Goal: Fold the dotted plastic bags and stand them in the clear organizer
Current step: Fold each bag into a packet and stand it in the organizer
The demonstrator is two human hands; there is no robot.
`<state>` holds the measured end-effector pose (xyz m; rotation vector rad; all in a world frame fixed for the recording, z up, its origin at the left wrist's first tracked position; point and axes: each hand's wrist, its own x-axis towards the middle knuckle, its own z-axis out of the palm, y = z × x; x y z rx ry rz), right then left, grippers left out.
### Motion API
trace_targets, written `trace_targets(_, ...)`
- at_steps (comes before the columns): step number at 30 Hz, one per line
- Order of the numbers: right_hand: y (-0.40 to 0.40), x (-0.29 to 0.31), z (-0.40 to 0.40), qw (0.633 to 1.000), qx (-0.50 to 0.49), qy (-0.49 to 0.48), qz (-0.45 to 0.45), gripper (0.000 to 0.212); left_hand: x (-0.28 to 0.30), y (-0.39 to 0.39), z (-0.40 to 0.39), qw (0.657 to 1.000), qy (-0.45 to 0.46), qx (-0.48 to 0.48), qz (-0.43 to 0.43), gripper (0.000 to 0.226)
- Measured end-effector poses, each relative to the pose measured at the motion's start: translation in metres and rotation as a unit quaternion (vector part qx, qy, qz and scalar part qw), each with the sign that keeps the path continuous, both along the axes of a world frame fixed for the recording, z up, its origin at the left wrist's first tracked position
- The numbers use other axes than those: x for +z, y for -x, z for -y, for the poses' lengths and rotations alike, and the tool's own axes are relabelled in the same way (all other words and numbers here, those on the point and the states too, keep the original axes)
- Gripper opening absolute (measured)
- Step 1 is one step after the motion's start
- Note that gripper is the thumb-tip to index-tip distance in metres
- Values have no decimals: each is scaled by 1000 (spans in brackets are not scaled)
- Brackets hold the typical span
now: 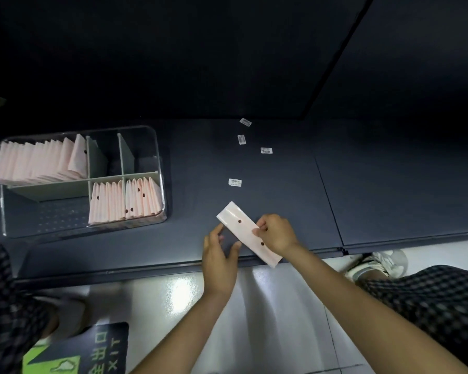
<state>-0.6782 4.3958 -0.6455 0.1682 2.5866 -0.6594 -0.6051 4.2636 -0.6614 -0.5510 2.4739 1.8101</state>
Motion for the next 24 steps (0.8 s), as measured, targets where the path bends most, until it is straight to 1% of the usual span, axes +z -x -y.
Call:
trace_targets(2,-6,2,5,990,-88,108,33,10,7,8,-5,984,-138,56,93,44)
trace_targets(4,-10,6,9,965,-151,212,48,4,14,20,-5,959,-230,85,145,34)
trace_targets(5,-12,10,10,951,-170,253,54,5,17,24,-3,948,-258,93,163,27)
trace_targets(6,-14,13,11,936,-186,292,62,7,20,28,1,941,-270,97,180,21)
trace_targets(8,-16,22,13,904,-211,361,91,11,22,31,10,936,-266,82,216,9)
trace_targets(10,-16,28,14,877,-216,411,121,12,25,32,18,928,-277,56,241,4)
trace_targets(14,-15,36,17,846,-221,461,153,12,34,36,32,909,-334,49,245,7)
trace_targets(17,-12,42,19,834,-213,481,169,17,42,39,47,913,-342,24,222,3)
trace_targets(19,-10,45,22,847,-193,467,165,16,47,41,59,918,-338,-6,206,1)
trace_targets(21,-8,48,29,863,-180,450,141,13,52,43,70,924,-328,-37,193,5)
trace_targets(24,-7,53,41,876,-157,447,91,7,58,47,85,933,-311,-46,173,8)
